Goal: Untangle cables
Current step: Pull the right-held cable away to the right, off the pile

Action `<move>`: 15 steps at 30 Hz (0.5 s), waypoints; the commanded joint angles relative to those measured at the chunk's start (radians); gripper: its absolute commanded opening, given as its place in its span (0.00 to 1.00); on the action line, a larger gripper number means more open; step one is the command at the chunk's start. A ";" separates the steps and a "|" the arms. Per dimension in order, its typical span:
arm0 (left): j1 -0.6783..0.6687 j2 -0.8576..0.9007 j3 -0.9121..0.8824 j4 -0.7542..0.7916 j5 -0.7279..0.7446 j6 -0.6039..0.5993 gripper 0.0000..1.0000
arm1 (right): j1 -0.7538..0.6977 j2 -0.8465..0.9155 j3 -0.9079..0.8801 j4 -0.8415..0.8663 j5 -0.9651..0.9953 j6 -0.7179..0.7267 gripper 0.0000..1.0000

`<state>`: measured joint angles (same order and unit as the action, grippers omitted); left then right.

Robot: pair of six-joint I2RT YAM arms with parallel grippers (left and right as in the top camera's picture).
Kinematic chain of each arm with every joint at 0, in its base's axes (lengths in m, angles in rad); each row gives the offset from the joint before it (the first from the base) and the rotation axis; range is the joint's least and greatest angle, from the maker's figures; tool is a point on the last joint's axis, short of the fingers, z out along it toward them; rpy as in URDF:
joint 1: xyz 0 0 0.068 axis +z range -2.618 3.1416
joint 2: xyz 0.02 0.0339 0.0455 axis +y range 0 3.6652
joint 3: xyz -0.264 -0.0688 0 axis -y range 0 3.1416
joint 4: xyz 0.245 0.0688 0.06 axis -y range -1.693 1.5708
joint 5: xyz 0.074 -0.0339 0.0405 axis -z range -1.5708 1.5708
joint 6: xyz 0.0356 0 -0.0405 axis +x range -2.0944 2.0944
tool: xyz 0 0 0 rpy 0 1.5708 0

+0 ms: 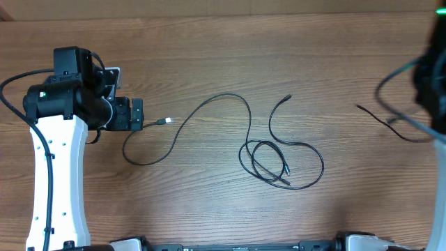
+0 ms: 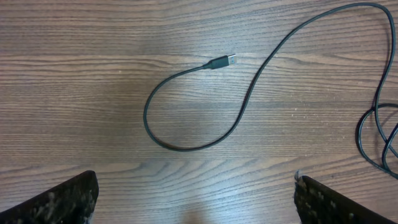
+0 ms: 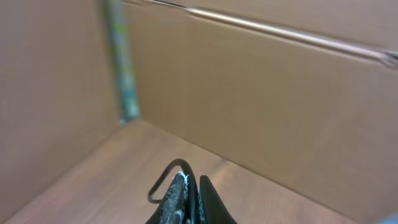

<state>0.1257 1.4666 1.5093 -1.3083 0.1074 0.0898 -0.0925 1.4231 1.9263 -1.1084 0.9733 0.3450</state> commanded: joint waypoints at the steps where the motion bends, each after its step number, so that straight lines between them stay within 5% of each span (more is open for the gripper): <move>1: -0.002 0.002 -0.005 0.004 -0.004 0.026 1.00 | -0.158 -0.013 0.011 -0.016 -0.136 0.029 0.04; 7: -0.002 0.002 -0.005 0.004 -0.004 0.026 1.00 | -0.509 0.064 0.009 -0.062 -0.508 0.029 0.04; 15: -0.002 0.002 -0.005 0.004 -0.004 0.026 1.00 | -0.743 0.230 0.008 -0.079 -0.764 0.030 0.04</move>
<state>0.1257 1.4666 1.5093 -1.3083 0.1070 0.0898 -0.7799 1.5982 1.9259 -1.1896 0.3584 0.3664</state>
